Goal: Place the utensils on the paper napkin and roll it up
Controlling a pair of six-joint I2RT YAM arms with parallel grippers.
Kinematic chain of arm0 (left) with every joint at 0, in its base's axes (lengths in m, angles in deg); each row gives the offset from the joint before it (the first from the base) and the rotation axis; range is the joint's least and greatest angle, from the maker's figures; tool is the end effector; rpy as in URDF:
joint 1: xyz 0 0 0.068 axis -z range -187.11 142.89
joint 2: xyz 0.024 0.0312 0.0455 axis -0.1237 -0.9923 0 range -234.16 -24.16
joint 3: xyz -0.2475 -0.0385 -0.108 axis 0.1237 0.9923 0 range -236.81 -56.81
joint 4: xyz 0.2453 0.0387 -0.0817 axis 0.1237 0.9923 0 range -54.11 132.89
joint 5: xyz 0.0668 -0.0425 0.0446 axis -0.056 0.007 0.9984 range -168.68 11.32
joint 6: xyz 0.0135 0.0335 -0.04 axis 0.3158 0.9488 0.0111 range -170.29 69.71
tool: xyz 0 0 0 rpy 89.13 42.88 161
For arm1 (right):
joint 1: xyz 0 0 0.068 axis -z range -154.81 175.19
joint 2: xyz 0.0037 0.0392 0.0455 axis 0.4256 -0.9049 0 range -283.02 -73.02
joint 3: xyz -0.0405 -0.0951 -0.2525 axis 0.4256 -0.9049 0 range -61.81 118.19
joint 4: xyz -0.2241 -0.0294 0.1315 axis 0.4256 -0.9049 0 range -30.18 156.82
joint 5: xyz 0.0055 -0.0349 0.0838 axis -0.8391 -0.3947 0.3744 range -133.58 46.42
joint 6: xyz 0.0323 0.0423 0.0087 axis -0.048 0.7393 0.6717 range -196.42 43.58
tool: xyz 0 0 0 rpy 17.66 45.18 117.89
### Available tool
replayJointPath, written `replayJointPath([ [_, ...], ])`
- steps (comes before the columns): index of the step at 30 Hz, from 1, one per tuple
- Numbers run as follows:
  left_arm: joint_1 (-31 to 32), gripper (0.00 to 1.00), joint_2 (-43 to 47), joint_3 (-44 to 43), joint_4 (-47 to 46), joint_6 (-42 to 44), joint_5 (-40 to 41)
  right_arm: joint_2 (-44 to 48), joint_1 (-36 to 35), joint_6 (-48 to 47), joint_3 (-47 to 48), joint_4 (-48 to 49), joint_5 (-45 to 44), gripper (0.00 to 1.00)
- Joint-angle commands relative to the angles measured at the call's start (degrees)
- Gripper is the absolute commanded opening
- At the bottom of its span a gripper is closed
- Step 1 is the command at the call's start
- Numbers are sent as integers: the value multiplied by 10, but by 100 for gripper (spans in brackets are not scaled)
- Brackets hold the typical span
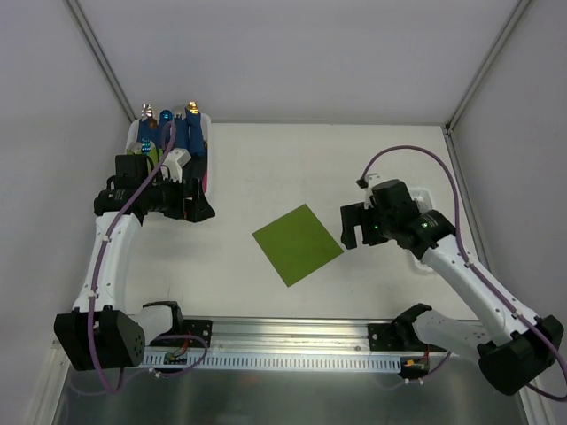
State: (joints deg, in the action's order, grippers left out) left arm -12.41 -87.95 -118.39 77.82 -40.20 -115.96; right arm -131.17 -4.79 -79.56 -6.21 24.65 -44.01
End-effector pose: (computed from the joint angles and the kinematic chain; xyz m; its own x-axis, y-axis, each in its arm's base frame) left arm 0.2250 -0.0008 0.3296 -0.6198 0.0824 -0.7804 0.4751 0.8309 -0.2896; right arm 0.1787 0.1027 0.3097 -0.5815 -0.3986 -0.7092 -0.5277 0.8483 -0.0441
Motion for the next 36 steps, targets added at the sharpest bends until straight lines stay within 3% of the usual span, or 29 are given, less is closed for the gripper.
replayJointPath([
  [1,-1,99,-12,-38,17,5,-14,-31,-46,25,33,36,-30,99],
  [10,-1,99,-54,-82,29,-25,-18,-216,-178,109,60,86,-73,93],
  [24,-7,99,-72,-77,30,-60,-31,-397,-235,219,108,115,-128,83],
  [36,-16,99,-70,-79,30,-50,-35,-455,-228,161,103,154,-115,82],
])
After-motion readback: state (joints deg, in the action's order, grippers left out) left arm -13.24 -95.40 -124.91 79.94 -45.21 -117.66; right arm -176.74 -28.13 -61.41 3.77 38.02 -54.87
